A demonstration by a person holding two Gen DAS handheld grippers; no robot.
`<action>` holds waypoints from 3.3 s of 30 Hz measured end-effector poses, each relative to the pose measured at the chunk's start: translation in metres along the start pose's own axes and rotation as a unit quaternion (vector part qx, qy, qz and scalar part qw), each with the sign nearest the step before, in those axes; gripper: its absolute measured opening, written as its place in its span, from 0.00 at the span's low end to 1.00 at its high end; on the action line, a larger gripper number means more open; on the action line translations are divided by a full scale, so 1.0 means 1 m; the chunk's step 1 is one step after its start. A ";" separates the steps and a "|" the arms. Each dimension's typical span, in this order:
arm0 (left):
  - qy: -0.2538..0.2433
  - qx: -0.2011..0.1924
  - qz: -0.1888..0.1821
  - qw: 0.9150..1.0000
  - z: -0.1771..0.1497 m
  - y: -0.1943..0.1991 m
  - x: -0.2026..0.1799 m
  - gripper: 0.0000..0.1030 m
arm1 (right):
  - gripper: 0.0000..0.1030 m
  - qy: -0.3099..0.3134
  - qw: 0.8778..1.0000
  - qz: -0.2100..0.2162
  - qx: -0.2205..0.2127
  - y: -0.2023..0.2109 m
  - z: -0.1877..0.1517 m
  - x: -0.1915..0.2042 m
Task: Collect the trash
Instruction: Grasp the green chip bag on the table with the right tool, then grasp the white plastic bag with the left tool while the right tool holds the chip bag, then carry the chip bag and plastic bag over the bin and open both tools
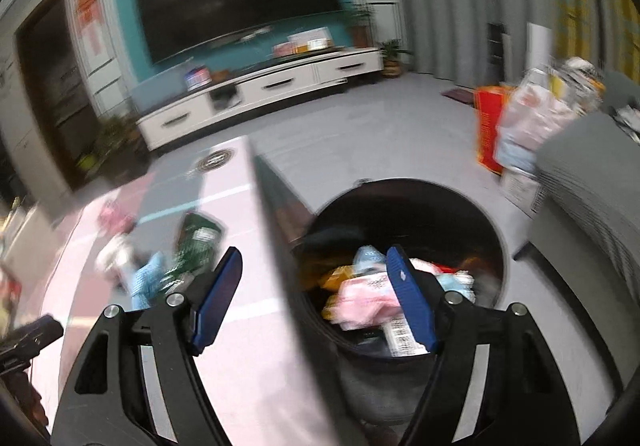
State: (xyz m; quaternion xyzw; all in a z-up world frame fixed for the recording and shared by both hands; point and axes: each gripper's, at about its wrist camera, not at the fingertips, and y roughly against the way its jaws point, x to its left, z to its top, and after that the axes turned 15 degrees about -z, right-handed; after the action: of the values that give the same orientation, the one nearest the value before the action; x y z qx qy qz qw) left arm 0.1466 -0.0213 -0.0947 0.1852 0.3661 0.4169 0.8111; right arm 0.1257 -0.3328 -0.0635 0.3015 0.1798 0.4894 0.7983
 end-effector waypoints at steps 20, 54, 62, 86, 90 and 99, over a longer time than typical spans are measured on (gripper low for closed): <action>0.040 0.002 -0.007 0.999 -0.022 0.012 0.046 0.92 | 0.52 0.054 0.993 0.032 0.096 -0.070 -0.021 0.138; 0.076 0.020 0.029 0.996 0.083 -0.121 0.033 0.60 | 0.15 -0.011 0.994 0.072 0.078 -0.044 0.004 0.068; 0.028 -0.013 0.042 0.999 0.073 -0.087 0.016 0.23 | 0.15 -0.026 0.994 0.072 0.082 -0.047 0.007 0.059; -0.113 -0.016 -0.046 0.992 0.072 -0.076 -0.148 0.24 | 0.15 -0.058 0.998 -0.002 0.017 -0.009 0.015 -0.012; -0.130 -0.005 -0.056 0.990 0.071 -0.092 -0.168 0.25 | 0.15 -0.066 0.998 -0.022 0.011 -0.007 0.015 -0.032; -0.154 0.018 -0.066 0.986 0.063 -0.119 -0.196 0.25 | 0.15 -0.089 0.994 -0.054 0.015 -0.012 0.011 -0.071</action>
State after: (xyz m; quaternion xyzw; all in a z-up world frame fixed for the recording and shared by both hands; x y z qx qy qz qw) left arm 0.1830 -0.2499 -0.0386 0.2369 0.2554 0.3227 0.8801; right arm 0.1080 -0.4038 -0.0640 0.3458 0.1314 0.4136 0.8319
